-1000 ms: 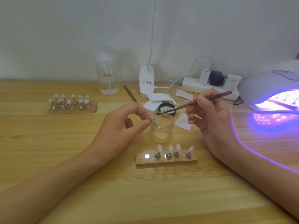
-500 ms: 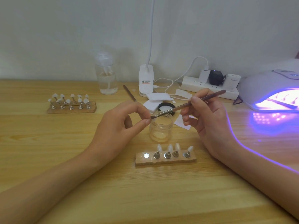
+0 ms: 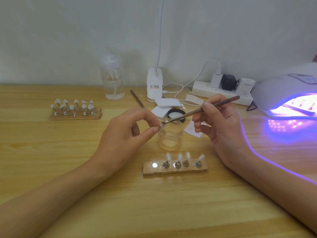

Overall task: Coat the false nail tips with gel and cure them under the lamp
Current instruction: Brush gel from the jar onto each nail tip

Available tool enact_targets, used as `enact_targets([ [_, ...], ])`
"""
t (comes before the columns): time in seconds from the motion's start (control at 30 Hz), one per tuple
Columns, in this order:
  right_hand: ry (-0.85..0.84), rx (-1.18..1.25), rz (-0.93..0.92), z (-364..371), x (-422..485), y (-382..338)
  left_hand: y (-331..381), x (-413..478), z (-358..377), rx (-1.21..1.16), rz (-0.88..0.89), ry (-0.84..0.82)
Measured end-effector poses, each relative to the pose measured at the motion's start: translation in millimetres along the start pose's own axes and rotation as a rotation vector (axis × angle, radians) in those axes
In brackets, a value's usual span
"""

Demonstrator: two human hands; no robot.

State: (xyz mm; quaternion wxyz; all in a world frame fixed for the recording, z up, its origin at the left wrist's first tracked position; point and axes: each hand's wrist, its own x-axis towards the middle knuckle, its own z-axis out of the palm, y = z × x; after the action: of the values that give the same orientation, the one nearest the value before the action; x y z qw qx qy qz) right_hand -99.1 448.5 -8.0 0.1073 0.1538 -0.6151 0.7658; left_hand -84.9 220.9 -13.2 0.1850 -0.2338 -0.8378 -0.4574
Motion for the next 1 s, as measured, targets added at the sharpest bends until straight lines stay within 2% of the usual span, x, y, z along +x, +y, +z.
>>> enact_targets([
  [0.13,0.052,0.004,0.006,-2.0,1.3,0.0,-0.5,-0.5,-0.3,-0.003,-0.007,0.000],
  [0.3,-0.034,0.043,-0.001,0.6,0.4,-1.4,-0.2,-0.8,-0.1,-0.006,-0.014,0.000],
  [0.5,0.060,0.000,0.002,-2.3,0.8,-0.5,0.5,-0.4,-0.7,-0.013,-0.027,-0.011],
  [0.67,-0.026,0.020,-0.033,1.7,0.1,-2.0,1.9,-0.6,-0.5,-0.052,-0.059,-0.015],
  [0.83,0.053,-0.040,-0.023,-0.8,-0.6,-1.9,3.2,-0.3,-0.6,-0.113,-0.102,-0.015],
  [1.0,-0.020,0.009,-0.053,2.2,-1.2,-3.9,5.8,0.1,-0.6,-0.126,-0.129,-0.018],
])
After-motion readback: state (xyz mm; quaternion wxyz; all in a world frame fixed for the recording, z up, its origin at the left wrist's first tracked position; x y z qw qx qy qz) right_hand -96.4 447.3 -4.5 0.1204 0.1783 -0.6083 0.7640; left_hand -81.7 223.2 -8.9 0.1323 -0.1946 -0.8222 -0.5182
